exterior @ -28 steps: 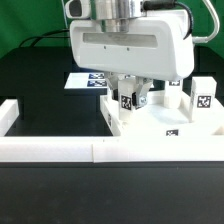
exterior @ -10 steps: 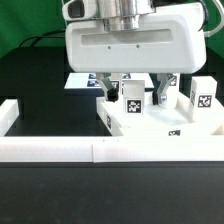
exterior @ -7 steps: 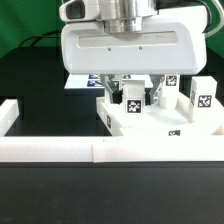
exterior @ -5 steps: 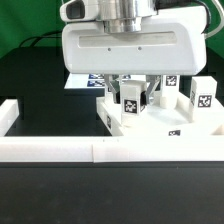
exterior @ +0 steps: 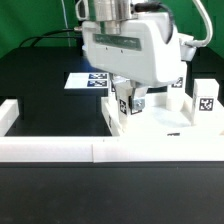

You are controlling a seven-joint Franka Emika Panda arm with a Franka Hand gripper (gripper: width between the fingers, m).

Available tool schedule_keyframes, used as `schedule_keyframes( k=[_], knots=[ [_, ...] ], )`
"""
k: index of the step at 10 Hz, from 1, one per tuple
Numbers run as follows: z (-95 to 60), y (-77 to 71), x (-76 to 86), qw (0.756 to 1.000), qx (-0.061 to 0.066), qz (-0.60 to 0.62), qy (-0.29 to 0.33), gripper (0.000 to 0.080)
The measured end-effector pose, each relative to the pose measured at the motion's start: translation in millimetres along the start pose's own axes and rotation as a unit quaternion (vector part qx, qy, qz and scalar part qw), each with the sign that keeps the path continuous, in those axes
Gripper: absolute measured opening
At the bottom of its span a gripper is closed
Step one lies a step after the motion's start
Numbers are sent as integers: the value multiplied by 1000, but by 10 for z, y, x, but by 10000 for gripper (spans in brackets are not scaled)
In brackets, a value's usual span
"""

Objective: Assemble square table

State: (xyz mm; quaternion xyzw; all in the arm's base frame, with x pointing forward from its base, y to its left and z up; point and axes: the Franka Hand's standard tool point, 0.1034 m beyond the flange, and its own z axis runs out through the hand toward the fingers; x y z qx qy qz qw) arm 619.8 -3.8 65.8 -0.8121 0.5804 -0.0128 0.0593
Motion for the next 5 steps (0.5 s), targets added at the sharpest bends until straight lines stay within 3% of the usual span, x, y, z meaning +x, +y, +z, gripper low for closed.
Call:
schedule_keyframes(
  k=[2, 4, 5],
  knots=[
    [7, -17, -16, 988, 8, 151, -11, 289],
    [17, -24, -13, 961, 23, 274, -31, 290],
    [18, -27, -22, 961, 22, 274, -31, 290]
  ],
)
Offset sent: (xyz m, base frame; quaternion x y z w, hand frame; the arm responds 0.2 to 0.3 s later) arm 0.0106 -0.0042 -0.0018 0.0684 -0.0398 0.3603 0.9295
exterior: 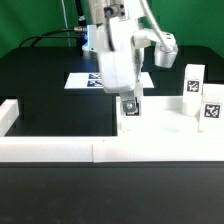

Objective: Assemble square table

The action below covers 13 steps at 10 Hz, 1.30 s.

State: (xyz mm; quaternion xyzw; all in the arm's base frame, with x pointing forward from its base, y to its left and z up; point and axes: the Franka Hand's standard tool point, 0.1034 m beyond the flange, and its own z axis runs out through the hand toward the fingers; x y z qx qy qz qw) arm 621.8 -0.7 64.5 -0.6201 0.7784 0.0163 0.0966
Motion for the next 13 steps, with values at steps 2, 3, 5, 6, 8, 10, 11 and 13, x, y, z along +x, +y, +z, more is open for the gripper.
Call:
schedule_keyframes(
  k=[2, 3, 5, 6, 8, 10, 11, 13],
  knots=[
    [1, -4, 0, 998, 0, -69, 5, 447],
    [4, -12, -33, 988, 3, -153, 10, 573],
    [-11, -4, -129, 955, 2, -295, 6, 636],
    [-2, -4, -104, 950, 1, -312, 7, 645],
    [-3, -5, -84, 918, -4, -396, 10, 645],
    [-2, 4, -69, 827, -24, -561, 10, 649],
    [17, 53, -89, 780, -39, -624, 5, 649],
    [27, 42, -81, 790, -33, -612, 14, 427]
  ],
)
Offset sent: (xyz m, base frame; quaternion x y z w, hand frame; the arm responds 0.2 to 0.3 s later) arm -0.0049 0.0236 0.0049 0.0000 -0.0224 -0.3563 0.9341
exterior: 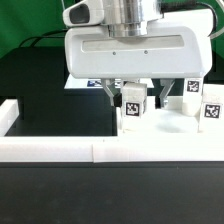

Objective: Assemble square table

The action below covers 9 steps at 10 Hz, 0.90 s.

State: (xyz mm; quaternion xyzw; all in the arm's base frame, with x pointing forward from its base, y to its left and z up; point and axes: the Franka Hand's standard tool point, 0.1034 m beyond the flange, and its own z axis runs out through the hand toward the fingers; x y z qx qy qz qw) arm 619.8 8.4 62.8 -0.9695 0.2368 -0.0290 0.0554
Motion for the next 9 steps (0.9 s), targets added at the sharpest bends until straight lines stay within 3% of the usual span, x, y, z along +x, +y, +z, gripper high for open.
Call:
schedule_keyframes(
  k=[1, 2, 4, 7, 8, 9],
  knots=[
    [0, 1, 0, 1000, 0, 8, 0, 427],
    [6, 25, 1, 998, -1, 68, 0, 288],
    [5, 20, 2, 989, 0, 145, -1, 288],
    [6, 2, 35, 907, -6, 422, -11, 288],
    [11, 2, 39, 861, 10, 509, -23, 288],
    [7, 8, 51, 816, 16, 577, -29, 288]
  ],
)
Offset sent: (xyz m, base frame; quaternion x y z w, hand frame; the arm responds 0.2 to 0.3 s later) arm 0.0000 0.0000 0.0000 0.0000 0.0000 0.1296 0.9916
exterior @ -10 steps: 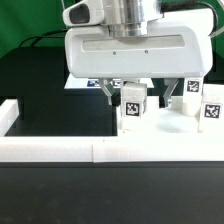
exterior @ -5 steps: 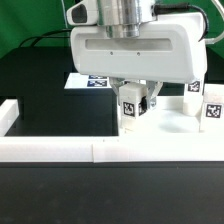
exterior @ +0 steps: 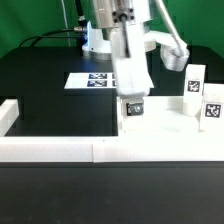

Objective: Assemble square table

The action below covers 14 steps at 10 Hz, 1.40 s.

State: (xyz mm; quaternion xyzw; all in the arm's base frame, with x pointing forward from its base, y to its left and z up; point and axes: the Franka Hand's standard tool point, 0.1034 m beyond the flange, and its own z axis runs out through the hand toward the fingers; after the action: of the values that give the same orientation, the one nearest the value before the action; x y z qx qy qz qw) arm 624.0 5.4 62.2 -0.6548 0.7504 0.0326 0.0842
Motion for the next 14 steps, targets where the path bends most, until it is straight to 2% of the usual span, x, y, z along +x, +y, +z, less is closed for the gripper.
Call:
schedule_keyframes(
  k=[2, 3, 4, 5, 6, 7, 9, 11, 12, 13, 14],
  knots=[
    [1, 1, 2, 1000, 0, 30, 1, 288],
    [1, 0, 4, 1000, 0, 17, 1, 371],
    [-1, -3, -1, 1000, 1, 11, 2, 506],
    [-14, -36, -21, 997, 13, -79, 6, 506],
    [-14, -34, -41, 981, 27, -192, 16, 617],
    [7, 16, -80, 960, 26, -279, 17, 643],
    [4, 3, -50, 949, 25, -314, 20, 648],
    [5, 3, -43, 921, 23, -388, 22, 649],
    [-1, 5, -24, 861, 8, -508, 28, 649],
    [3, 21, -5, 837, 0, -546, 18, 649],
    [3, 14, 2, 849, 2, -528, 20, 649]
  ],
)
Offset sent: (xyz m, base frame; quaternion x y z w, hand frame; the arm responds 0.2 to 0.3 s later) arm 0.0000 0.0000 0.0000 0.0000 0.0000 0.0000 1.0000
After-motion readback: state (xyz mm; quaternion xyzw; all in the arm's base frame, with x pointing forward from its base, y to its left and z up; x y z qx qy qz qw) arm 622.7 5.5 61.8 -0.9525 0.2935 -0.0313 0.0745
